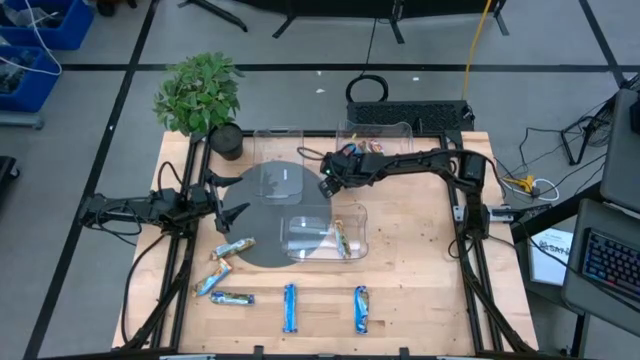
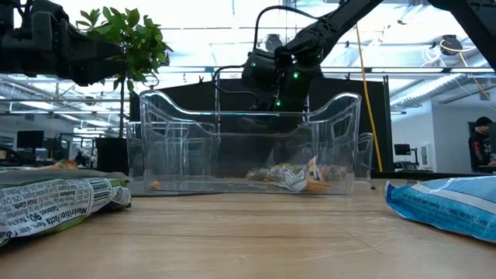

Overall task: Pick and place Granola Bars by type
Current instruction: Put the yellow granola bar into the bottom transparent bin

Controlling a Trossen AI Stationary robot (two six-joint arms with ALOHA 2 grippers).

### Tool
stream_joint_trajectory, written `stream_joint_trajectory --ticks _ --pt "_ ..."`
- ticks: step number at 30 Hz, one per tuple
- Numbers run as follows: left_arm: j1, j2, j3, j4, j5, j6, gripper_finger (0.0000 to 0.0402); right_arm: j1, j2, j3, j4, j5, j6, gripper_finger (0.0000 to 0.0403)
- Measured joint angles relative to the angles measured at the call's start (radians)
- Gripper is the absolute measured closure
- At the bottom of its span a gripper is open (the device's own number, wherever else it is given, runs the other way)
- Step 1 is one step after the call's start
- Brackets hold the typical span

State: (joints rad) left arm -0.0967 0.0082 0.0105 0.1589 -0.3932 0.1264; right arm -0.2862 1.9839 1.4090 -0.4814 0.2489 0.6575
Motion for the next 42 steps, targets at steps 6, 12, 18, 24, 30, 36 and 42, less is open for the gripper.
stream_joint_trajectory --ticks 6,12,18,24,30,36,42 --pt "0.000 0.000 0.000 0.000 0.000 0.000 0.0023 -0.013 0.000 0.000 0.000 -0.018 -0.008 0.0187" --pt "0.000 0.000 0.000 0.000 0.000 0.000 0.0023 -0.013 0.000 0.001 -0.002 -0.016 -0.055 0.0198" --pt "0.000 0.000 0.000 0.000 0.000 0.000 0.0023 -0.012 0.040 0.003 -0.013 -0.009 -0.090 0.0203" --pt "0.000 0.000 0.000 0.000 0.000 0.000 0.0023 -0.009 0.054 0.003 -0.025 -0.001 -0.092 0.0205" --pt "0.000 0.000 0.000 0.000 0.000 0.000 0.0023 -0.012 0.054 0.003 -0.035 -0.011 -0.117 0.0246" --pt "0.000 0.000 0.000 0.000 0.000 0.000 0.0023 -0.013 0.055 0.002 -0.034 -0.016 -0.160 0.0361" --pt "0.000 0.000 0.000 0.000 0.000 0.000 0.0023 -0.013 0.055 0.003 -0.048 -0.040 -0.173 0.0399"
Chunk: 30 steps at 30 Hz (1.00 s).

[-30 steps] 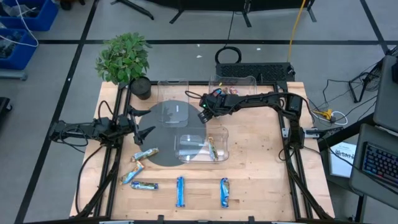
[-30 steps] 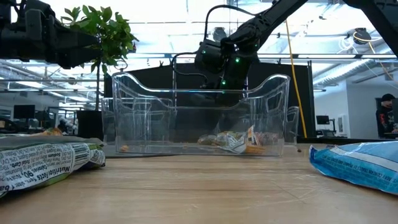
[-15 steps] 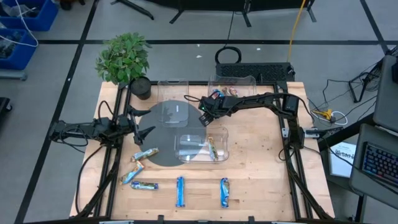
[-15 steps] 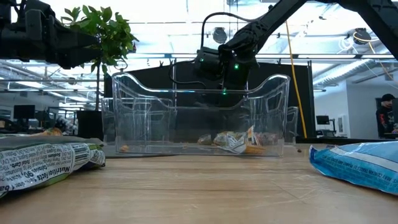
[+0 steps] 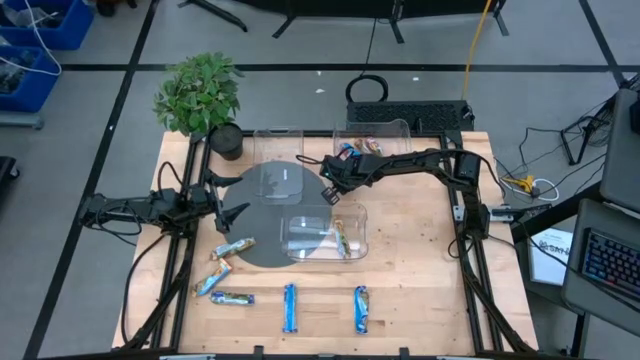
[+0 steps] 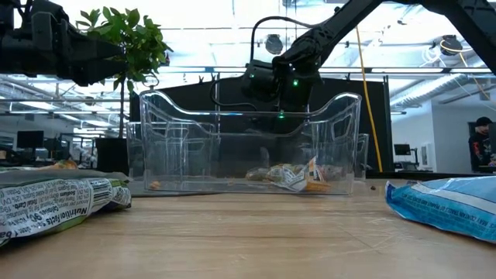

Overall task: Pick and place Granola Bars by type
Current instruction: Put the yellow granola bar into the bottom transparent bin

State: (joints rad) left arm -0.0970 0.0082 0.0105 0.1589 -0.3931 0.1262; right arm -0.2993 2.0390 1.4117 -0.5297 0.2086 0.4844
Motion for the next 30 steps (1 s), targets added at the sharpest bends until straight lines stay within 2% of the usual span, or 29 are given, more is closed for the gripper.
stream_joint_trajectory --ticks 8,24,30 --pt "0.000 0.000 0.000 0.000 0.000 0.000 0.0023 -0.003 -0.073 -0.005 -0.019 -0.045 -0.016 0.0402" --pt "0.000 0.000 0.000 0.000 0.000 0.000 0.0023 0.032 -0.270 -0.002 -0.105 -0.020 -0.011 0.0403" --pt "0.000 0.000 0.000 0.000 0.000 0.000 0.0023 0.055 -0.350 -0.002 -0.162 0.030 -0.010 0.0403"
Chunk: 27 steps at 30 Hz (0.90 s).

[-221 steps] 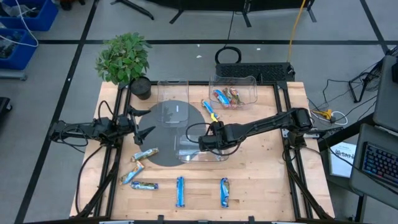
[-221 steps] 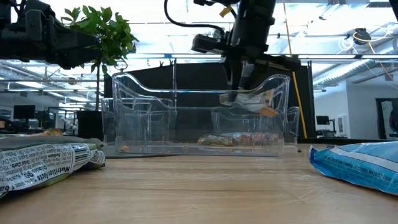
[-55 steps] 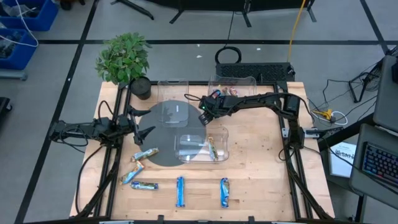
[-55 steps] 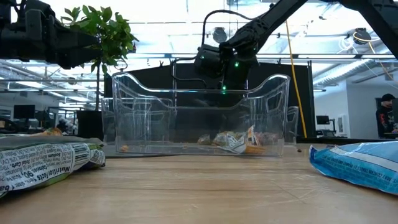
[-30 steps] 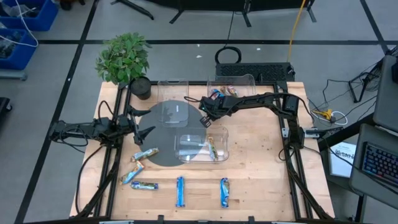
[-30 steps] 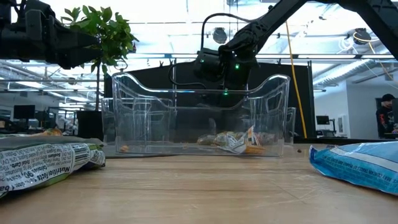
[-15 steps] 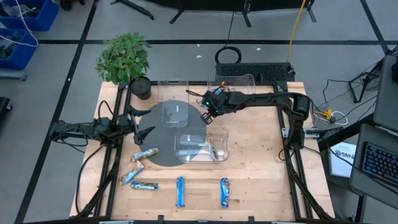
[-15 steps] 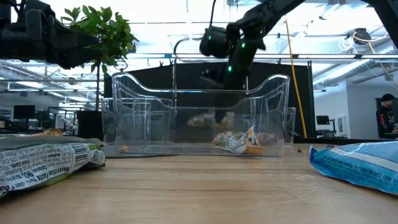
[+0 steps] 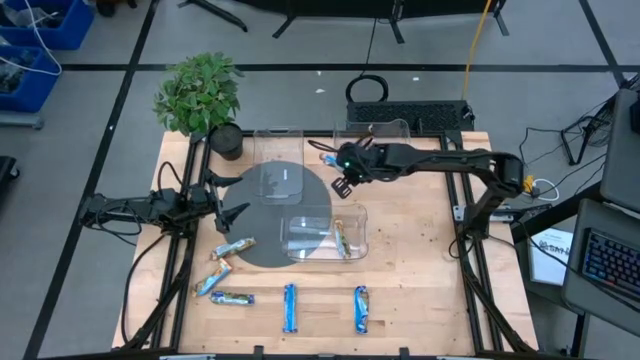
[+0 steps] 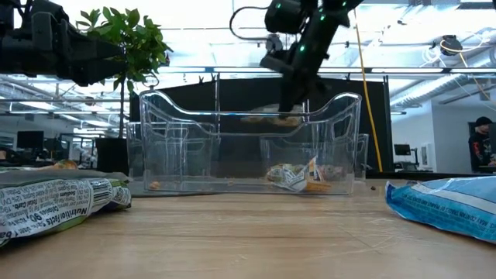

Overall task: Pick and place Granola Bars by type
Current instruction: Put the yellow granola bar into the bottom transparent bin

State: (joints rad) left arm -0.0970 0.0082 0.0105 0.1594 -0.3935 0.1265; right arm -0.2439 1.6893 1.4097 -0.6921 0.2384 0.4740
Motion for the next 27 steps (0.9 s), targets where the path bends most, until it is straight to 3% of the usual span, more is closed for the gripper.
stream_joint_trajectory --ticks 10,27 --pt "0.000 0.000 0.000 0.000 0.000 0.000 0.0023 0.073 -0.114 0.035 -0.081 0.112 0.011 0.0403" --pt "0.000 0.000 0.000 0.000 0.000 0.000 0.0023 0.250 -0.127 0.510 -0.352 0.427 -0.013 0.0403"
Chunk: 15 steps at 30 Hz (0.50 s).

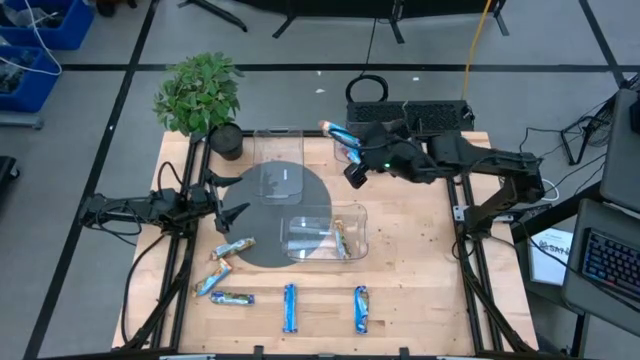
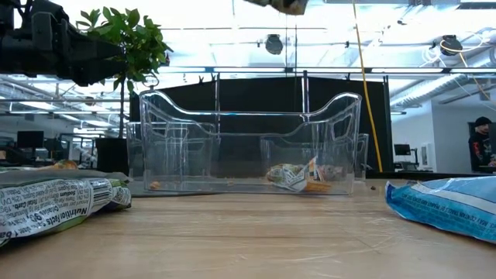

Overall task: Pick and place Granola Bars by type
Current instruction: Put the yellow granola bar into the bottom transparent bin

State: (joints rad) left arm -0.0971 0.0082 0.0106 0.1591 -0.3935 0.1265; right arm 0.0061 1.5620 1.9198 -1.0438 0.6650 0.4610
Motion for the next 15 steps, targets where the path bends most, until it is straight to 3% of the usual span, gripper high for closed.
stream_joint_trajectory --ticks 8,15 --pt "0.000 0.000 0.000 0.000 0.000 0.000 0.0023 0.103 0.000 0.088 -0.076 0.084 0.173 0.0403" --pt "0.000 0.000 0.000 0.000 0.000 0.000 0.0023 0.199 0.032 0.088 -0.127 0.124 0.474 0.0403"
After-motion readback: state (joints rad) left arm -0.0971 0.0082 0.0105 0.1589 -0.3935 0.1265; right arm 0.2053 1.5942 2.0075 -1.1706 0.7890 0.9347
